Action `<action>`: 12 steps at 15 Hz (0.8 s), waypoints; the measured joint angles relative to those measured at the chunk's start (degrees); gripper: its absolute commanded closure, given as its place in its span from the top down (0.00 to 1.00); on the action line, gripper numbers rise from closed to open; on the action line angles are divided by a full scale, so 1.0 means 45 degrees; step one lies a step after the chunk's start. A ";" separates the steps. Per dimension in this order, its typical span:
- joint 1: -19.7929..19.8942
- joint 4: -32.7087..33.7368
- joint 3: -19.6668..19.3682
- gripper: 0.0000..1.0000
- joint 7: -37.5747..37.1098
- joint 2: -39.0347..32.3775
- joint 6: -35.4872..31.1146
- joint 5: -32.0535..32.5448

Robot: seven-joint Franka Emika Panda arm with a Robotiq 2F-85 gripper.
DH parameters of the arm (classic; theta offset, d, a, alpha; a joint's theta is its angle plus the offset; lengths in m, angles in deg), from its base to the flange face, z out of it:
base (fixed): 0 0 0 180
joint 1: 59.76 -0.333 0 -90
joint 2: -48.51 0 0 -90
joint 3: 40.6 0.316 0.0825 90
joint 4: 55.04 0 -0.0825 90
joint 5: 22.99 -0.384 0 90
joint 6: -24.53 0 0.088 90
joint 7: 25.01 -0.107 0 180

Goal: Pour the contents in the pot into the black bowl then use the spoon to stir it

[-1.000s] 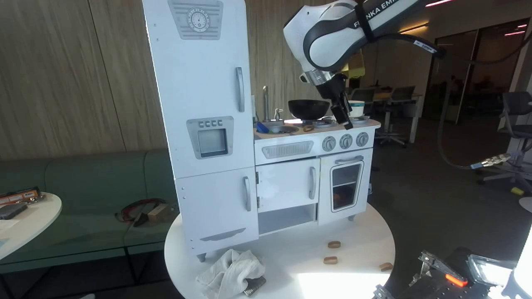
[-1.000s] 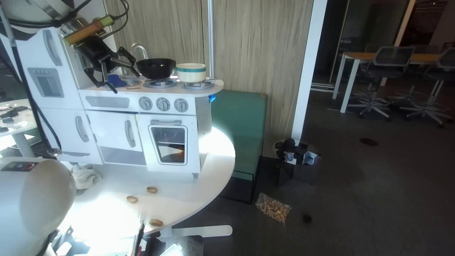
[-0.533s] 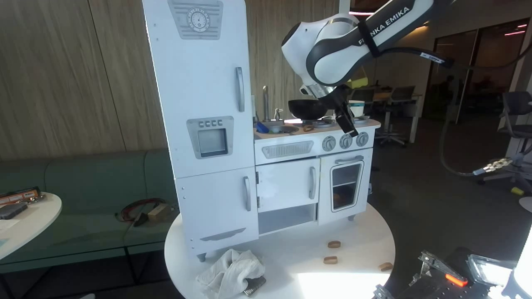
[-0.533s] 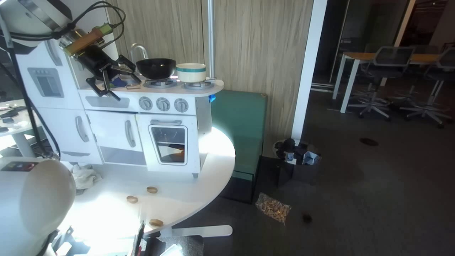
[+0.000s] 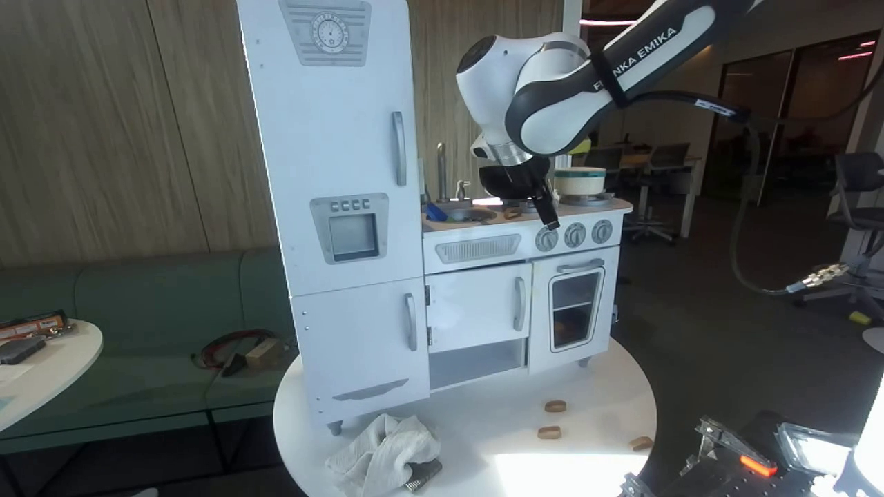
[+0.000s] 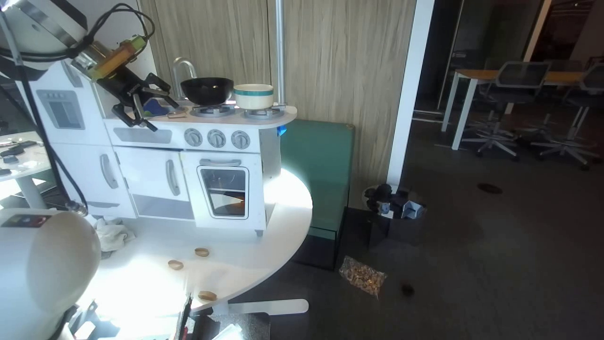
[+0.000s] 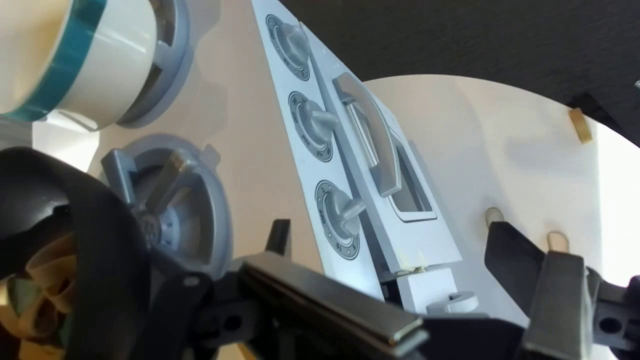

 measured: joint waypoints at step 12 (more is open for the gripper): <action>-0.0246 -0.0424 0.0251 1.00 0.2661 0.0085 -0.6581 0.0381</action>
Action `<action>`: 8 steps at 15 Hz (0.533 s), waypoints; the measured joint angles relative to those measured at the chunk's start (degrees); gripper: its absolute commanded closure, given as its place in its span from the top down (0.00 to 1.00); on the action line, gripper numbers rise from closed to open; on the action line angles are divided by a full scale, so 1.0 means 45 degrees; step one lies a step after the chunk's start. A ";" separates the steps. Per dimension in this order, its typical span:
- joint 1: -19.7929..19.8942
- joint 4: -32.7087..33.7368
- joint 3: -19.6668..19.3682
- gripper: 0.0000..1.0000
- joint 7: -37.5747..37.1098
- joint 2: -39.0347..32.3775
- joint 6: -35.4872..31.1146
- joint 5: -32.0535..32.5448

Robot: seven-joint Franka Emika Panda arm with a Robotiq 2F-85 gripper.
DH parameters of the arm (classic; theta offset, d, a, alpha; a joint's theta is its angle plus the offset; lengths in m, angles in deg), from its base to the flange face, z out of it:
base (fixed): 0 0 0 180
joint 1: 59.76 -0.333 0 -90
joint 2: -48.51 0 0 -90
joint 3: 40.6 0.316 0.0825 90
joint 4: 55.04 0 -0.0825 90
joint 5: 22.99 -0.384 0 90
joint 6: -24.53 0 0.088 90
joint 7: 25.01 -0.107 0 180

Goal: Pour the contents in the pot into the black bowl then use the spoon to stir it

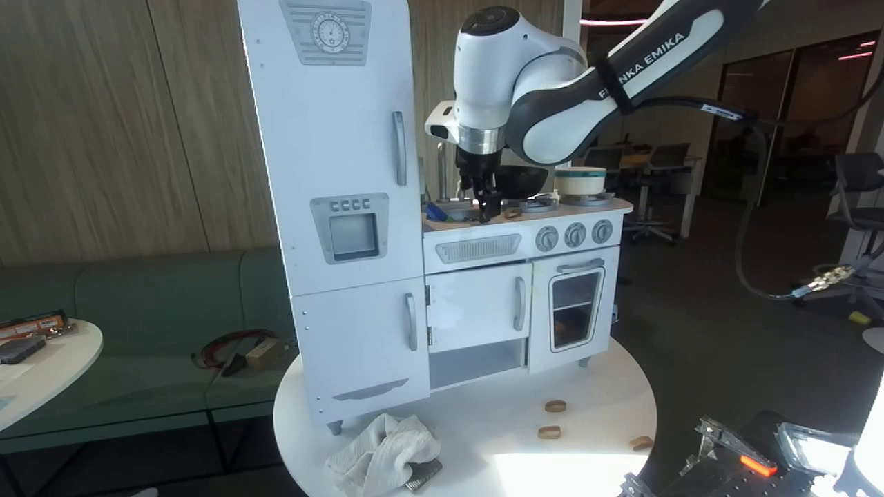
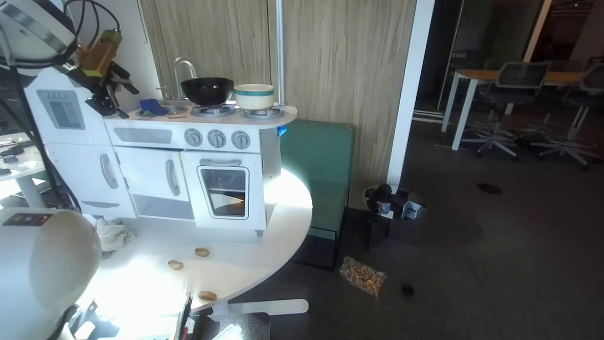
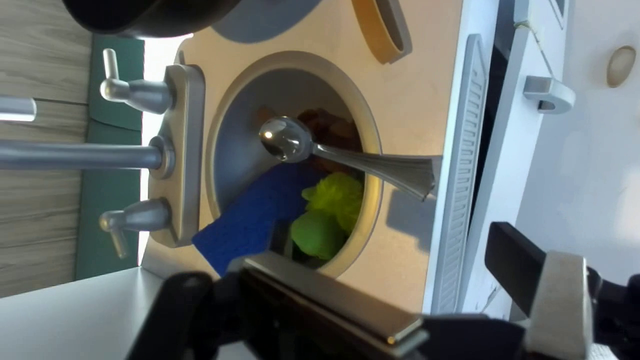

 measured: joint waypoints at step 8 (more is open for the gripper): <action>0.0501 -0.0470 -0.0689 1.00 0.0932 -0.0190 -0.2139 -0.0518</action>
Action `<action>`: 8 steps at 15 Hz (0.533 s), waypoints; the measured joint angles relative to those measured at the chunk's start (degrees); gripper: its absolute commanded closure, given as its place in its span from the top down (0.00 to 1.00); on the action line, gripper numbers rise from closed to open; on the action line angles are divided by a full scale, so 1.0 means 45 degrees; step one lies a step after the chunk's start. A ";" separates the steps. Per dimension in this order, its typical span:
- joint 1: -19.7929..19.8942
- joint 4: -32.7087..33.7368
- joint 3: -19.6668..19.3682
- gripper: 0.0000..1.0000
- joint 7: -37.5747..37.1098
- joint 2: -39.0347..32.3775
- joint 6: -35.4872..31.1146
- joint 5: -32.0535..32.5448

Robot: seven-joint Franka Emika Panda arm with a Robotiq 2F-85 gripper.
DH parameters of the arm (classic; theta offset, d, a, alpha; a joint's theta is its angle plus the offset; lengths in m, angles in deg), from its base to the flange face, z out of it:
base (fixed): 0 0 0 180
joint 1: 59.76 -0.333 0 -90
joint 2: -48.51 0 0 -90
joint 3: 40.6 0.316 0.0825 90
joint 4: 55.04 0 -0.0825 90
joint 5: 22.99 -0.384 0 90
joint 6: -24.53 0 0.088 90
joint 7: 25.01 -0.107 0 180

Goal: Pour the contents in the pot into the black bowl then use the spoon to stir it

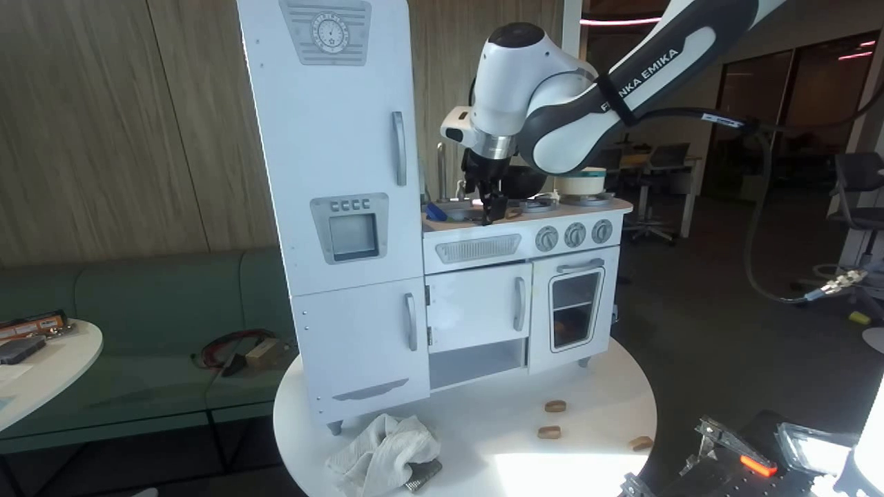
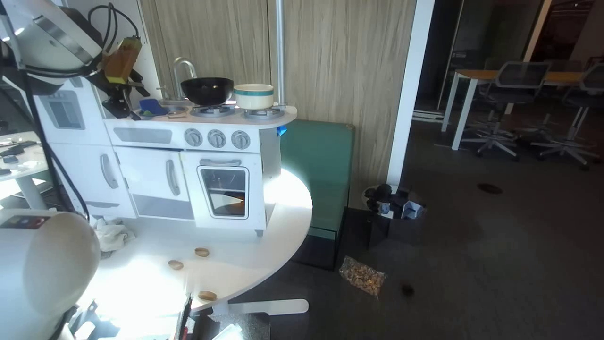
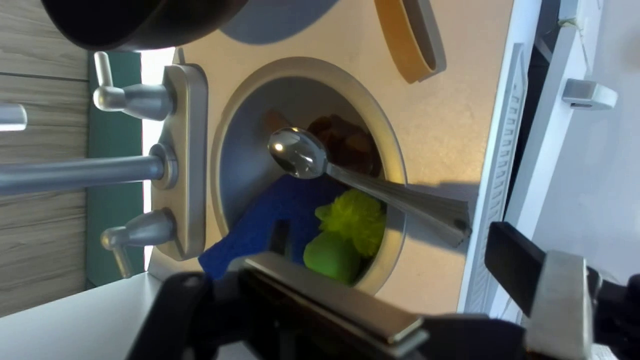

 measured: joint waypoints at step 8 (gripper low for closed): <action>0.0088 -0.0249 0.0005 0.38 0.0273 -0.0023 -0.0126 -0.0156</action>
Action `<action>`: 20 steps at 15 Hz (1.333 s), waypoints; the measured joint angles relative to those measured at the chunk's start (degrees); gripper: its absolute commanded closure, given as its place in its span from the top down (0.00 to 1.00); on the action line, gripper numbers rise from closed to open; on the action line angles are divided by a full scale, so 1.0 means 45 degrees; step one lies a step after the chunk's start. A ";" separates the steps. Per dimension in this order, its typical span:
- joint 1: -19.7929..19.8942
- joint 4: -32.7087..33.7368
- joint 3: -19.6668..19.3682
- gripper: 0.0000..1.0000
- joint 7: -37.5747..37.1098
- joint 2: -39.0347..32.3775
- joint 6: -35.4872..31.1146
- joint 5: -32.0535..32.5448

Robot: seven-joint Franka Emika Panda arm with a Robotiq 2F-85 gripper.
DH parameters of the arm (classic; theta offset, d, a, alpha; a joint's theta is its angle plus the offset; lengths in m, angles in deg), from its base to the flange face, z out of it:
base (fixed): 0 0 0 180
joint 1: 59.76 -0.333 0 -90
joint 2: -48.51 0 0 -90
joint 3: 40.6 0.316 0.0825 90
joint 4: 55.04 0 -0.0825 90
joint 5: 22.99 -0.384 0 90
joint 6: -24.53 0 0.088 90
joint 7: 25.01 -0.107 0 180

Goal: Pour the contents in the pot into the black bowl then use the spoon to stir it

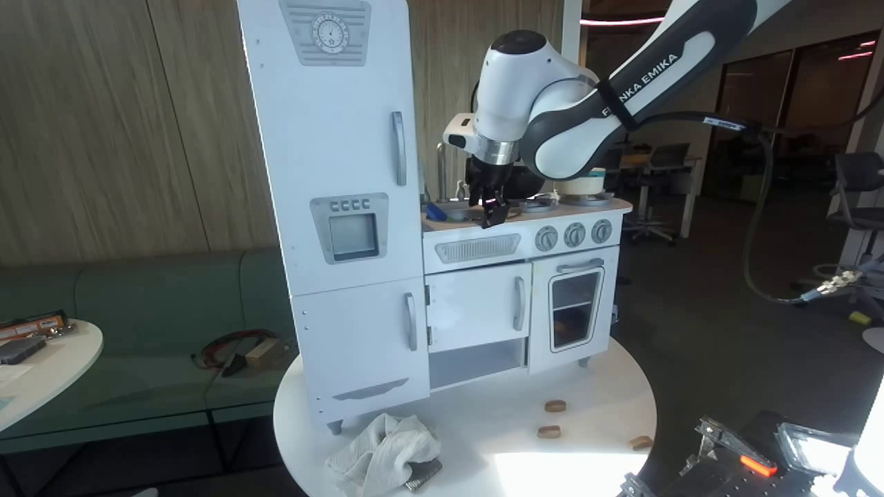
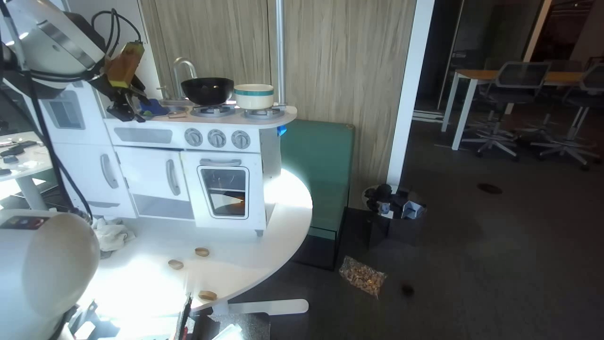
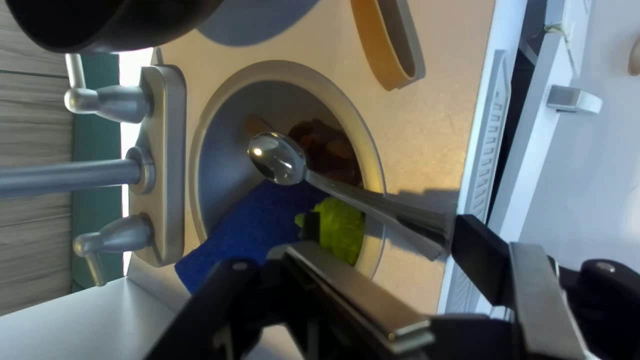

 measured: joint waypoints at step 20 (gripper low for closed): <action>-0.0005 -0.0226 0.0881 0.04 -0.1584 0.1817 0.0429 0.1615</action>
